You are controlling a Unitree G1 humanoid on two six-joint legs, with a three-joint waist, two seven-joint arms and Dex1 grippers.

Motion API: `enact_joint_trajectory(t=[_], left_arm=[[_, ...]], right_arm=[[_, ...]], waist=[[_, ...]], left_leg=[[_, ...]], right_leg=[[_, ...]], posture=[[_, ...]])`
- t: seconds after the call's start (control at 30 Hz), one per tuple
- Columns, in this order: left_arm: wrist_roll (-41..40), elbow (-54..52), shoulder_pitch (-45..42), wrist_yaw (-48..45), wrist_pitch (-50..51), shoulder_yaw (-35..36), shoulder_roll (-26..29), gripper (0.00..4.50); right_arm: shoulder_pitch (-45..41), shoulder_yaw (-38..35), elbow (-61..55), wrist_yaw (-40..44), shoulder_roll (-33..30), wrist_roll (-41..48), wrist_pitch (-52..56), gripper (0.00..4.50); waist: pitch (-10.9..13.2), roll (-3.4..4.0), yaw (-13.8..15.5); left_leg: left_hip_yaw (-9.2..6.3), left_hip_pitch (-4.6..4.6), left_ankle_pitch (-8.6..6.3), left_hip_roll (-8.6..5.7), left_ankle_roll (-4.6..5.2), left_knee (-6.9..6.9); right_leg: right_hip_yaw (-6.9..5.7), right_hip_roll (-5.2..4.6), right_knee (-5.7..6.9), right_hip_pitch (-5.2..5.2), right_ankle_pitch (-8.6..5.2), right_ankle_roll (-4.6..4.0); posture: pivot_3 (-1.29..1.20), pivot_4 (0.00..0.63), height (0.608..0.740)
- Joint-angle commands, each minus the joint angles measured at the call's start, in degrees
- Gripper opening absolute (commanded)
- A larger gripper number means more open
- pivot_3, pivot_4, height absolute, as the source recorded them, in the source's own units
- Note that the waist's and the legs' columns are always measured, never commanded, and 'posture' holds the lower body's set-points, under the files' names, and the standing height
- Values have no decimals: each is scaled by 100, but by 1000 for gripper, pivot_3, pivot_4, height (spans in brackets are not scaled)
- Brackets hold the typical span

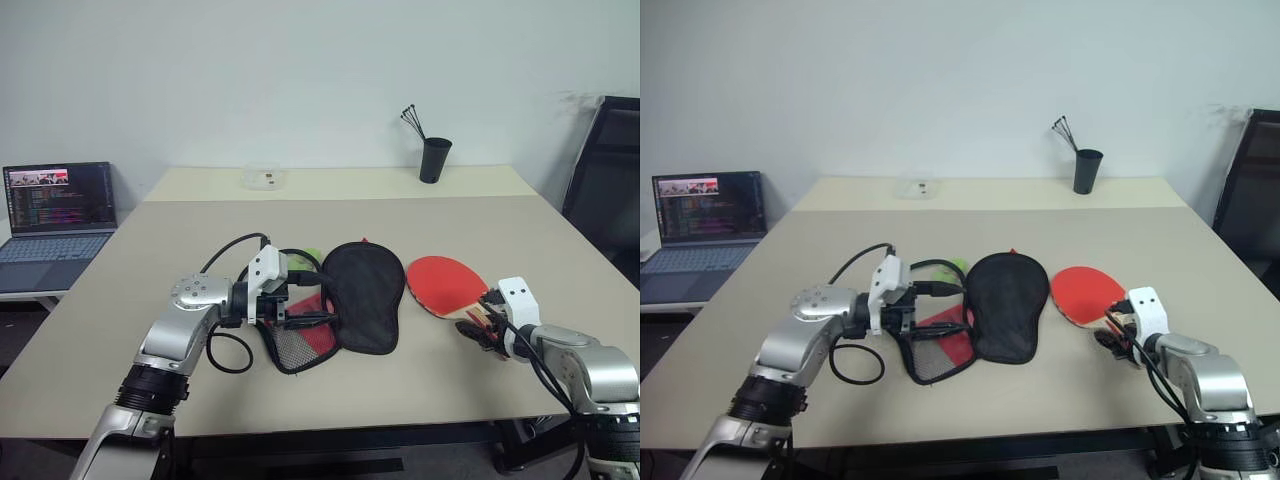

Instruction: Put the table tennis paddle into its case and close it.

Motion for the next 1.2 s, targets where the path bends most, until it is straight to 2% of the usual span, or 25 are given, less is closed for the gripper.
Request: enact_joint_trajectory(t=[0.03,0.23,0.37,0.53,0.73,0.97,1.2], left_arm=[[-34,-222,27,42,-73,134,68,3714],[-61,-294,146,201,-79,251,95,3714],[-84,-374,293,297,-81,360,148,3714],[-175,-517,571,395,-18,616,326,3714],[-426,-772,824,288,244,783,555,3714],[-348,-525,853,132,153,992,1095,3714],[-364,-682,846,248,231,984,1084,3714]], right_arm=[[-76,43,80,-189,-10,-114,-98,3127],[-78,-186,-15,-692,239,-159,116,1124],[-170,-421,-340,-966,351,-119,371,1091],[-615,-766,-1417,-1190,496,180,1265,1091],[-1301,-596,-2257,-1632,1528,372,2239,1091],[-1502,-35,-1792,-2392,3163,133,1997,1091],[-1412,252,-991,-2677,3701,-55,1272,1091]], waist=[[0,0,-1],[-1,-1,-2],[0,0,2],[5,8,-4],[6,10,-24],[7,12,-13],[8,14,4]], left_leg=[[0,0,0,0,0,0],[0,2,0,1,0,0],[0,3,0,0,0,2],[0,-19,0,2,0,0],[-5,-18,0,13,0,-5],[-9,-27,0,12,0,-5],[-12,-42,0,11,0,-2]], right_leg=[[1,0,1,0,0,0],[1,0,1,1,0,0],[2,-2,3,2,0,0],[2,-3,4,-19,0,0],[1,8,8,-27,0,-1],[-3,3,5,-31,-1,-3],[-10,-25,-2,-34,-1,-3]], posture=[[0,150,740],[0,150,740],[0,150,740],[0,150,740],[0,150,740],[0,150,740],[0,150,740]])
